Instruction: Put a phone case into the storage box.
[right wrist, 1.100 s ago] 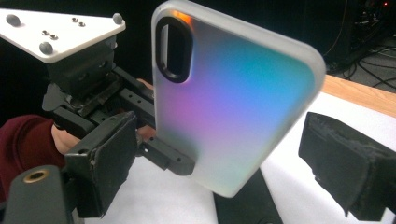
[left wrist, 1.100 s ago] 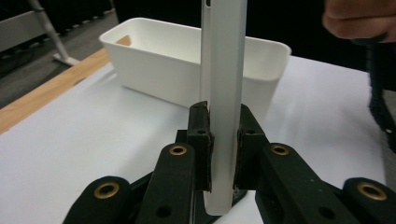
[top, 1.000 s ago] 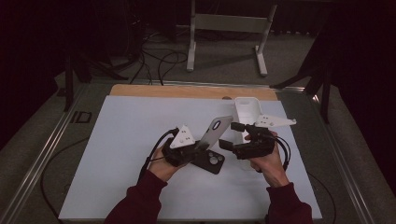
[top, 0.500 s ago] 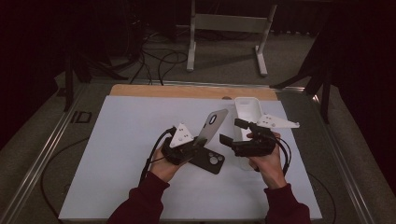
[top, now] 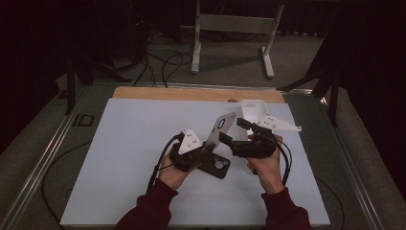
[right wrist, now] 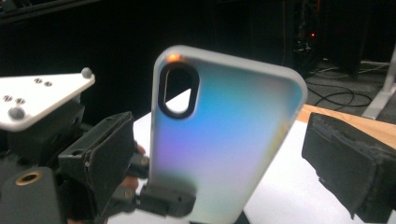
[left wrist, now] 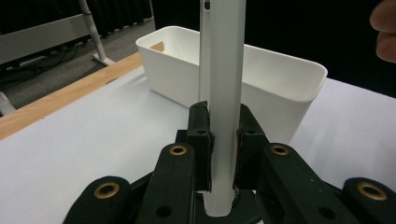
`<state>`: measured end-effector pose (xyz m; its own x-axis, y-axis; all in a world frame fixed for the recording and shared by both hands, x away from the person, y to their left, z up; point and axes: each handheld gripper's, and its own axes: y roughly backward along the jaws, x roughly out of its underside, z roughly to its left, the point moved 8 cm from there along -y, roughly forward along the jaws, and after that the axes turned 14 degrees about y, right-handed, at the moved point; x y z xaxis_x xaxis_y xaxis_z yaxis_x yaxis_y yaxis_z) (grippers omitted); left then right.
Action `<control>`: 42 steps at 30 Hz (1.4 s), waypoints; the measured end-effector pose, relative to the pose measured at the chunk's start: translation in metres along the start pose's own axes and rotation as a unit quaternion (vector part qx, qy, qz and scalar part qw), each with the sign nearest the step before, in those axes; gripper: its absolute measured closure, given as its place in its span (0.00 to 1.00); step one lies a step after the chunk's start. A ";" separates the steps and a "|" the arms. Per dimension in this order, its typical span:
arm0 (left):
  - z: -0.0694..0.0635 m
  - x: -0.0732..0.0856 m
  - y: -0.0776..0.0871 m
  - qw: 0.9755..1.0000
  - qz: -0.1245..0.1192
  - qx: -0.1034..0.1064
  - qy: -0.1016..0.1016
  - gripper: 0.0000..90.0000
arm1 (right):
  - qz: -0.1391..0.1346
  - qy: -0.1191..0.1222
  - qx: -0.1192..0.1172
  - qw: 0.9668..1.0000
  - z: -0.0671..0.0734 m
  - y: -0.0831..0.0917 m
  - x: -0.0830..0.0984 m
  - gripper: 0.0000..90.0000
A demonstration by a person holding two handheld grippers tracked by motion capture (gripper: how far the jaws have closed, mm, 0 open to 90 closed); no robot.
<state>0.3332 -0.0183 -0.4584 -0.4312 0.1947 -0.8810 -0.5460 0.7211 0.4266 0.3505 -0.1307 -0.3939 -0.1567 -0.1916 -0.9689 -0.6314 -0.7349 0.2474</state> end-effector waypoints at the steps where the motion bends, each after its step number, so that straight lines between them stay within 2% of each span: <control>1: -0.001 0.000 0.000 1.000 0.000 0.000 0.000 0.90 | -0.001 -0.004 0.003 1.000 0.000 -0.002 -0.001 0.10; 8: -0.007 0.001 -0.002 1.000 0.002 0.006 -0.005 0.90 | 0.000 -0.021 0.007 1.000 0.000 -0.007 0.000 0.13; 13: -0.010 0.003 -0.005 1.000 0.005 0.008 -0.006 0.90 | -0.004 -0.033 0.019 0.999 -0.001 -0.009 -0.001 0.17; 17: -0.011 0.005 -0.007 1.000 0.006 0.010 0.000 0.90 | 0.001 -0.034 0.023 0.999 -0.001 -0.009 0.000 0.18; 22: -0.011 0.005 -0.007 1.000 0.006 0.009 0.000 0.90 | 0.001 -0.036 0.028 0.999 -0.001 -0.008 0.001 0.18; 29: -0.011 0.005 -0.007 1.000 0.005 0.009 -0.001 0.89 | 0.001 -0.027 0.031 0.999 0.001 -0.008 0.000 0.19; 36: -0.010 0.005 -0.006 1.000 0.004 0.008 -0.006 0.89 | -0.003 -0.030 0.027 0.999 0.001 -0.008 0.000 0.19; 38: -0.009 0.005 -0.004 1.000 0.005 0.012 -0.008 0.83 | -0.003 -0.028 0.028 0.999 0.000 -0.008 0.000 0.19; 39: -0.009 0.005 -0.004 1.000 0.005 0.012 -0.008 0.76 | -0.003 -0.028 0.028 0.999 0.000 -0.008 0.000 0.19; 41: -0.009 0.005 -0.003 1.000 0.005 0.017 -0.006 0.73 | -0.003 -0.030 0.029 0.999 0.000 -0.007 0.000 0.19; 42: -0.008 0.004 -0.003 1.000 0.005 0.017 -0.006 0.67 | -0.004 -0.032 0.027 0.999 -0.001 -0.007 0.000 0.19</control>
<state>0.3268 -0.0250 -0.4616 -0.4273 0.2097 -0.8795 -0.5174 0.7410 0.4281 0.3555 -0.1260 -0.3956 -0.1988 -0.1417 -0.9697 -0.6722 -0.7003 0.2402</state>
